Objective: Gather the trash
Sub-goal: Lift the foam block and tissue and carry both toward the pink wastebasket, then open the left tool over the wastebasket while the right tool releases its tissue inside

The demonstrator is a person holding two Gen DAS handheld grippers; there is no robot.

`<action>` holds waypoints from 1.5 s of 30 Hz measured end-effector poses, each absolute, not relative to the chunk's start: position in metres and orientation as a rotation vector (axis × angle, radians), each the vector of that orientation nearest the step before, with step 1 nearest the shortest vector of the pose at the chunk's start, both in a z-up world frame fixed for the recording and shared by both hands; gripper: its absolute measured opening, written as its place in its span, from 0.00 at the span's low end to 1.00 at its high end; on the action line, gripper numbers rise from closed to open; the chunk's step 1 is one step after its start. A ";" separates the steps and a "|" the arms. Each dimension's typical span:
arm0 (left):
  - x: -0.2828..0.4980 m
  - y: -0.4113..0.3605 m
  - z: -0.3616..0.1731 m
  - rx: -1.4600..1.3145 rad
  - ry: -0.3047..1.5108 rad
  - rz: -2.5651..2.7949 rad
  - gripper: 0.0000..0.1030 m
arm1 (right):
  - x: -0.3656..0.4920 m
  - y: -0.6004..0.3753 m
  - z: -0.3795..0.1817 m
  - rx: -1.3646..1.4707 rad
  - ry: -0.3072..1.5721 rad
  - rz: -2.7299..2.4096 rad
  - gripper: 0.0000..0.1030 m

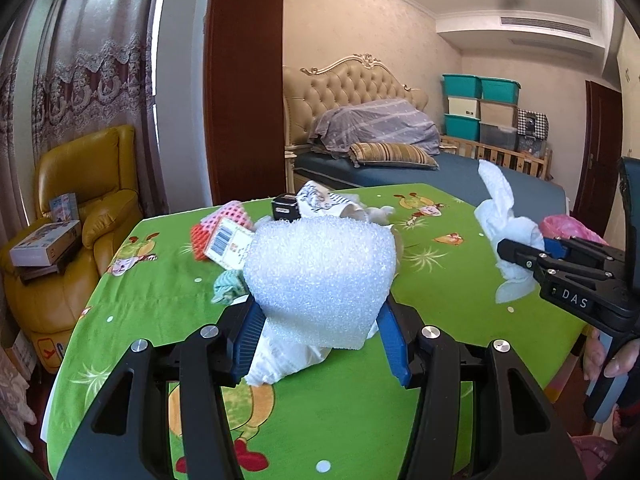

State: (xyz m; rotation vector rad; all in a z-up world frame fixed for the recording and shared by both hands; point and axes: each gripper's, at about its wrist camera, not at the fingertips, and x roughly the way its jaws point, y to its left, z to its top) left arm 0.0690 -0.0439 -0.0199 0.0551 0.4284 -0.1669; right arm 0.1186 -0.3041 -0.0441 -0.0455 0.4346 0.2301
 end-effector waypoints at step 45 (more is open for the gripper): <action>0.176 -0.347 -0.008 0.226 0.459 -0.698 0.49 | 0.081 -0.575 -0.051 -0.003 0.309 -0.347 0.31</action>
